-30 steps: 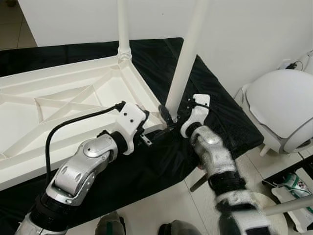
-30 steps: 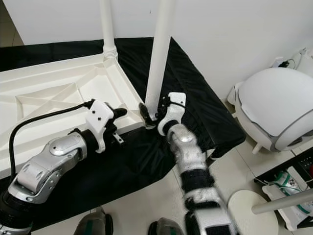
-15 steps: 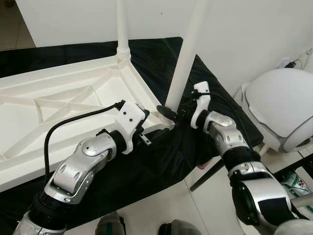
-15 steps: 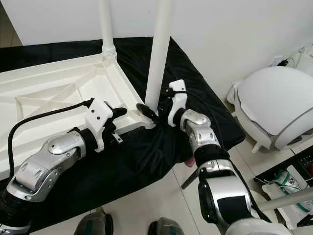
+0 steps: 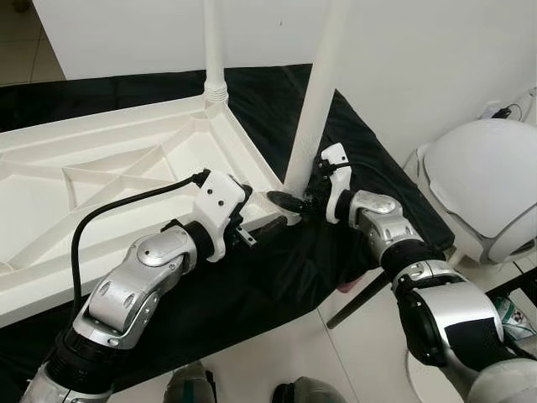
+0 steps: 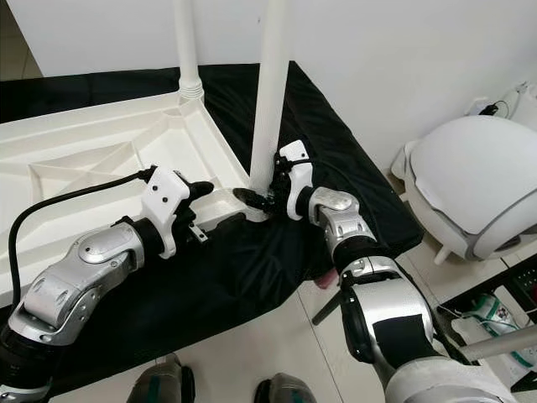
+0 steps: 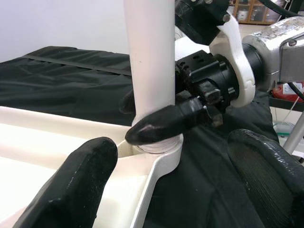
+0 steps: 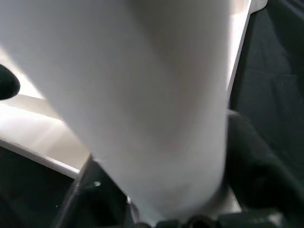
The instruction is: Building children table
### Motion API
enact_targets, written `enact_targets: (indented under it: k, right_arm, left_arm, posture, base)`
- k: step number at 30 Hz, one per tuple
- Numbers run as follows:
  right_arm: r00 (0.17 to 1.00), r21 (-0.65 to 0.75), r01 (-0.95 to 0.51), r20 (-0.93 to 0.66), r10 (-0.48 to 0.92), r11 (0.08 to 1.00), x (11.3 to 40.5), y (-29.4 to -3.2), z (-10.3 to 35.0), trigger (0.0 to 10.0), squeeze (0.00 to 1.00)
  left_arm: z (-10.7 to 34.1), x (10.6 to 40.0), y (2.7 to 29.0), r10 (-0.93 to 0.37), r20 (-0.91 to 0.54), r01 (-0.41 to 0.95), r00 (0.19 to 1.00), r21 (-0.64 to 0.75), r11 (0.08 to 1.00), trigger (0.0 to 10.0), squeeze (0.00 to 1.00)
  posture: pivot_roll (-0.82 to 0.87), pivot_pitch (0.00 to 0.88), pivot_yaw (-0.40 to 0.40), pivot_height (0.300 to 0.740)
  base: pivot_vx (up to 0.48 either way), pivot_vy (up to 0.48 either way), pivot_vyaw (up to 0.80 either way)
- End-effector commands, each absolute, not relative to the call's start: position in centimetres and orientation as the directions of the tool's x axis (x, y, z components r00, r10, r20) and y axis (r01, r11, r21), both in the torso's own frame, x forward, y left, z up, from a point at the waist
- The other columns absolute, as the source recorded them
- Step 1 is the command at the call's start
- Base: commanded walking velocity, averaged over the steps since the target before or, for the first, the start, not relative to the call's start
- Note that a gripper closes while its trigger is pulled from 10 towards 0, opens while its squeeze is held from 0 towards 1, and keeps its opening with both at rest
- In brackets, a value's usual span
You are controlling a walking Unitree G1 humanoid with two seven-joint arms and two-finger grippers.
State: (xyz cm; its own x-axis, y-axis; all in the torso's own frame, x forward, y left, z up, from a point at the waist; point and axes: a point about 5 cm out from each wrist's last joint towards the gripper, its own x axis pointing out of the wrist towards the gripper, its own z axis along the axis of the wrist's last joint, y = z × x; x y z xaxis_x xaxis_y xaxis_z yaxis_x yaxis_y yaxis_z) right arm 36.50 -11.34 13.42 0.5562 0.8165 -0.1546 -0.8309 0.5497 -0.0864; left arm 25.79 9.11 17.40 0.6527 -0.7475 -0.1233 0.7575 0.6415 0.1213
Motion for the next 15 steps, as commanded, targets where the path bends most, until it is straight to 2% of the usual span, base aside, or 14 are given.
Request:
enact_targets:
  k: [1,10,11,15]
  right_arm:
    - [0.536,-0.07,-0.843,-0.186,0.824,0.533,36.2,-11.5,12.7,0.0,0.0]
    - [0.578,-0.064,-0.815,-0.154,0.801,0.576,36.0,-12.7,12.3,0.0,0.0]
    - [0.587,-0.054,-0.808,-0.143,0.797,0.586,36.0,-12.8,12.2,10.0,0.0]
    - [0.641,-0.021,-0.765,-0.114,0.759,0.644,36.0,-12.9,12.1,10.0,0.0]
  left_arm:
    - [17.3,25.4,9.0,-0.782,-0.139,0.795,0.607,0.11,0.597,10.0,0.0]
    - [17.2,25.2,8.8,-0.789,-0.142,0.801,0.598,0.103,0.589,10.0,0.0]
    - [17.2,25.2,8.8,-0.789,-0.143,0.802,0.597,0.101,0.588,10.0,0.0]
    - [17.1,25.0,8.7,-0.793,-0.146,0.806,0.592,0.096,0.584,10.0,0.0]
  posture:
    - [0.05,0.0,-0.065,0.74]
    - [0.04,0.0,-0.063,0.74]
    - [0.04,0.0,-0.065,0.74]
    - [0.04,0.0,-0.067,0.74]
  base:
    - [0.0,0.0,0.0]
    - [0.0,0.0,0.0]
    - [0.0,0.0,0.0]
    - [0.0,0.0,0.0]
